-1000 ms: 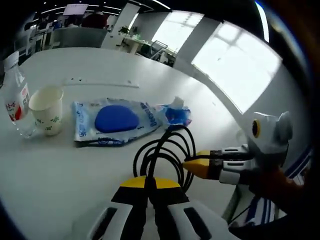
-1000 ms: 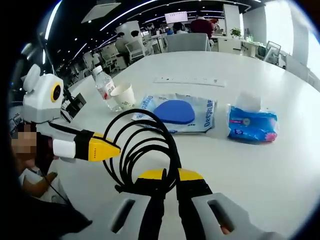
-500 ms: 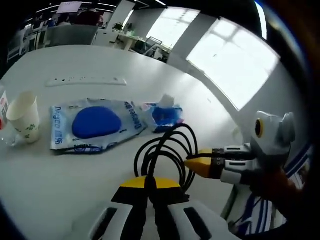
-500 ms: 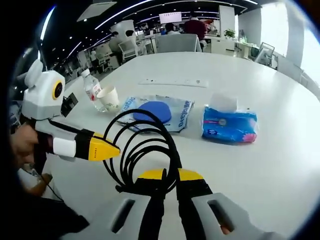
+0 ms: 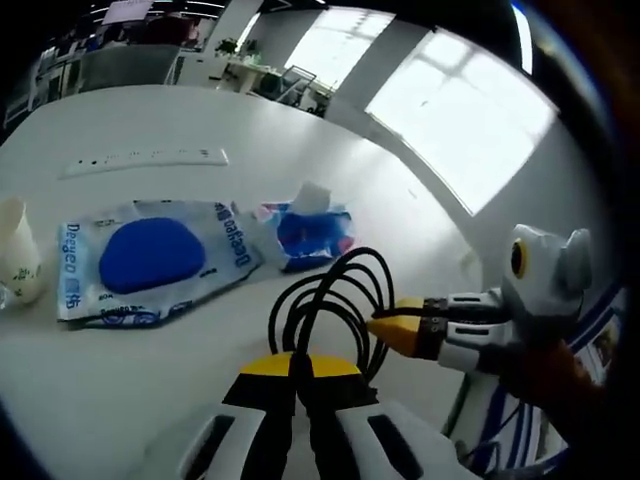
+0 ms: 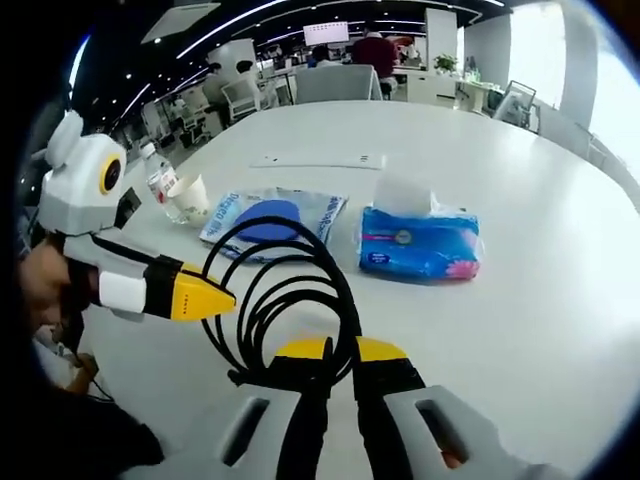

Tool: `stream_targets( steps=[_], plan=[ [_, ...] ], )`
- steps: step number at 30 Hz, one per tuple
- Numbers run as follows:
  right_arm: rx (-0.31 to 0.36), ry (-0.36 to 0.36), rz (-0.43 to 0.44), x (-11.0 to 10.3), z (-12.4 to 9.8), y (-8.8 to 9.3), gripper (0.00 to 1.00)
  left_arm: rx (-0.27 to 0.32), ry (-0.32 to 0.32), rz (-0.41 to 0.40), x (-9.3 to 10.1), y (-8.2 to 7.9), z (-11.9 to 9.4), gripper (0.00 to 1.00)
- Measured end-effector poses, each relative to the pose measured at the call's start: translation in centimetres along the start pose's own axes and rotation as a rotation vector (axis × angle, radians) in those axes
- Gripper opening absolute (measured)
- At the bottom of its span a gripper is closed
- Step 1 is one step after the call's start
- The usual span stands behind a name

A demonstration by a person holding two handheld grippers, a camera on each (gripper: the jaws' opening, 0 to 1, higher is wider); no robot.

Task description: Arrange the tabletop items into an orderly group along one side of the table until the central work area is clear of visible clutter.

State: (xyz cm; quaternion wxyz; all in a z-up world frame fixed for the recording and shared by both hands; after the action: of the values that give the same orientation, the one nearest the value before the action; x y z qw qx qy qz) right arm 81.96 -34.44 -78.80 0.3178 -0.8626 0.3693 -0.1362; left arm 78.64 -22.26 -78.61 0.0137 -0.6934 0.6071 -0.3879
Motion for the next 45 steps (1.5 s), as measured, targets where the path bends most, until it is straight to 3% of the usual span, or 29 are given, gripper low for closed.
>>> stream_targets(
  steps=[9,29,38,45],
  plan=[
    [-0.023,0.01,-0.032,1.2,1.0,0.3,0.04,-0.013,-0.009,-0.008,0.2,-0.2,1.3,0.0],
    [-0.041,-0.01,-0.076,0.8,3.5,0.7,0.05,-0.033,-0.056,0.038,-1.9,-0.3,2.5,0.01],
    [-0.042,0.013,-0.104,0.9,4.1,1.2,0.07,-0.013,-0.048,0.024,-2.1,-0.4,2.8,0.02],
    [-0.033,0.017,-0.124,1.3,4.3,0.9,0.14,0.006,-0.047,0.105,-2.4,-0.6,3.0,0.05]
  ],
)
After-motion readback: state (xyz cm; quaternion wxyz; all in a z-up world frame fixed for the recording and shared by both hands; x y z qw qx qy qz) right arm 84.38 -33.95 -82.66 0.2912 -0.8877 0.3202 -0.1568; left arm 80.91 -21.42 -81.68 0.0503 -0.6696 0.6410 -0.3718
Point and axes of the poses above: the point that each gripper's makers call its tool centre point, and the gripper's own axes: z roughly forward along the fingers, x roughly to its right, y roughly out of its underside, the point moved 4 cm from there along -z, roughly backward along the fingers, and after that the axes turned 8 degrees about -z, right-handed, at the moved point
